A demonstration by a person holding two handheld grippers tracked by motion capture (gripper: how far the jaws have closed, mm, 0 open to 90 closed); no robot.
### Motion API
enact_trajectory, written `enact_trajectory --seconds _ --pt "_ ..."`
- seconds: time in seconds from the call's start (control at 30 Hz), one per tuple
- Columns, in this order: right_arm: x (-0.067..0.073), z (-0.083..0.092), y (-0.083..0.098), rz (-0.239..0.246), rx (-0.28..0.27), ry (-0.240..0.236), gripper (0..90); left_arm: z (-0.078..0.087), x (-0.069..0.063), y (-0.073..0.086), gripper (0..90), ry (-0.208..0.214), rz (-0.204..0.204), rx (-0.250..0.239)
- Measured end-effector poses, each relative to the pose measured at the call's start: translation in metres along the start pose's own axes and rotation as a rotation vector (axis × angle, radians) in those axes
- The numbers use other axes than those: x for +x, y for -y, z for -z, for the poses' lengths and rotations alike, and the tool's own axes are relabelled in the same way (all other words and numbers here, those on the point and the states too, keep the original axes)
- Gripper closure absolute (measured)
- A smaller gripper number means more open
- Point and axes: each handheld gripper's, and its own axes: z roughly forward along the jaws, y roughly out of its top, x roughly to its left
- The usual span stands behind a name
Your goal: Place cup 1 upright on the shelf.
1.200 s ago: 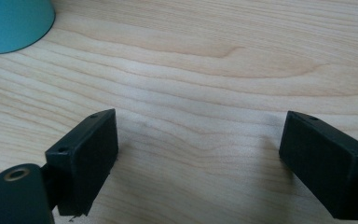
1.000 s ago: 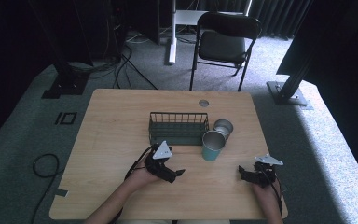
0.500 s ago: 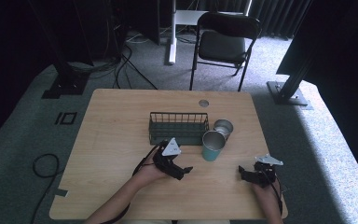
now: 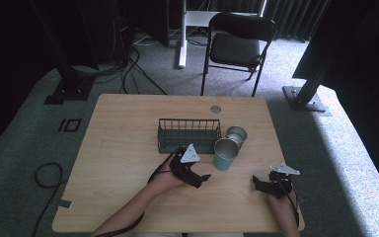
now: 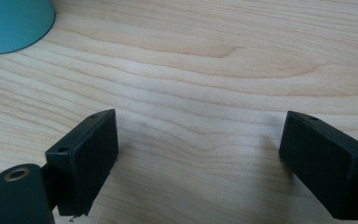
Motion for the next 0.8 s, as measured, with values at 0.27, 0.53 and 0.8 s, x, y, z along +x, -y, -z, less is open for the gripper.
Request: enact_trajectory --seconds 0.27,0.53,0.8 --pt "0.000 0.000 0.000 -0.001 0.000 0.000 11.3 -0.015 -0.004 -0.010 1.4 0.004 -0.015 -0.002" --pt "0.000 0.000 0.000 -0.002 -0.001 0.000 11.4 -0.029 -0.005 -0.018 1.4 0.001 -0.010 -0.005" --pt "-0.001 0.001 0.001 -0.003 0.000 0.000 11.6 -0.040 -0.005 -0.027 1.4 -0.009 -0.006 -0.003"
